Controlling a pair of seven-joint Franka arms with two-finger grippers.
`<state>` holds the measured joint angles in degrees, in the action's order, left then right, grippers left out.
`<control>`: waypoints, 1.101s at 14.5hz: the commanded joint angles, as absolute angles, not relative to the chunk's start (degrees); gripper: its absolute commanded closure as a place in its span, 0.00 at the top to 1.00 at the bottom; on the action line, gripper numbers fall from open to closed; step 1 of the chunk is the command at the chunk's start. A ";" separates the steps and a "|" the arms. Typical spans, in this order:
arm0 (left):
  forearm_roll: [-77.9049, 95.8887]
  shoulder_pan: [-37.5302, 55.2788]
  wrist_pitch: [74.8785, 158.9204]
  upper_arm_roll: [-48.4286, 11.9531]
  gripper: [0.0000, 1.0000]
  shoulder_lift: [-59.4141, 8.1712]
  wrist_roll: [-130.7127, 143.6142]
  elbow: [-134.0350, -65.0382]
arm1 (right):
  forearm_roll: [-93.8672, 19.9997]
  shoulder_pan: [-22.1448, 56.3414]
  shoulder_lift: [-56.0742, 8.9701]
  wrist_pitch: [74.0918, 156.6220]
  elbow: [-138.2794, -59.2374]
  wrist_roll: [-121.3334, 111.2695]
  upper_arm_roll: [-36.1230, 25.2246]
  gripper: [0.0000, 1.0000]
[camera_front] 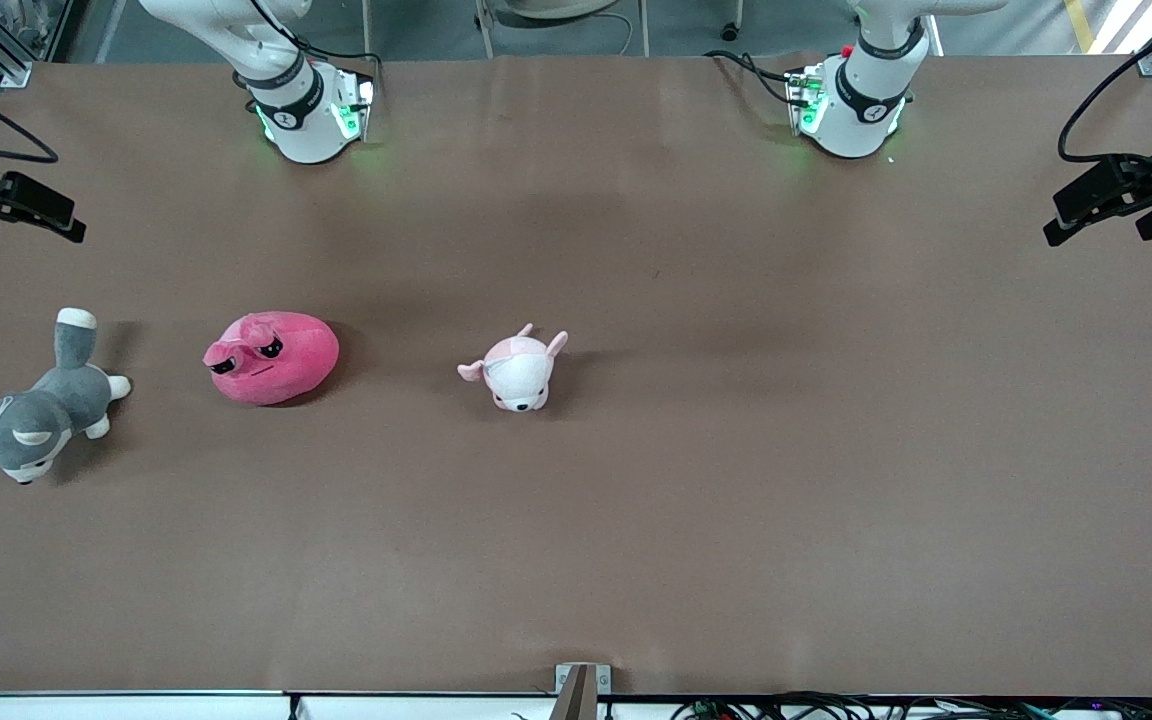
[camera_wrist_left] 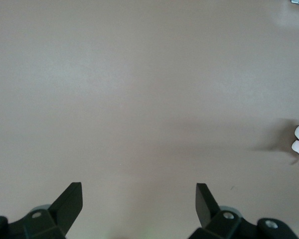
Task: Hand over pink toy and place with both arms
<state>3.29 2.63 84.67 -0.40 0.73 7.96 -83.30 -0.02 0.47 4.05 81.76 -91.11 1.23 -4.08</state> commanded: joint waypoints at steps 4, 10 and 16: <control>2.90 2.90 83.85 0.00 1.00 0.70 6.94 -82.27 | 1.05 -0.53 8.96 81.65 -93.69 1.32 -3.96 1.00; 2.73 2.90 83.85 0.00 1.00 0.70 7.12 -82.27 | 0.97 -0.44 9.05 82.35 -94.66 1.41 -3.78 1.00; 2.37 2.81 83.85 0.00 1.00 0.62 7.03 -82.27 | 0.79 -0.44 9.05 82.88 -94.66 1.41 -3.78 1.00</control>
<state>3.29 2.63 84.67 -0.25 0.73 7.96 -83.23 0.02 0.09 7.33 81.90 -92.77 1.23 -4.36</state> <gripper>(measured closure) 0.000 0.000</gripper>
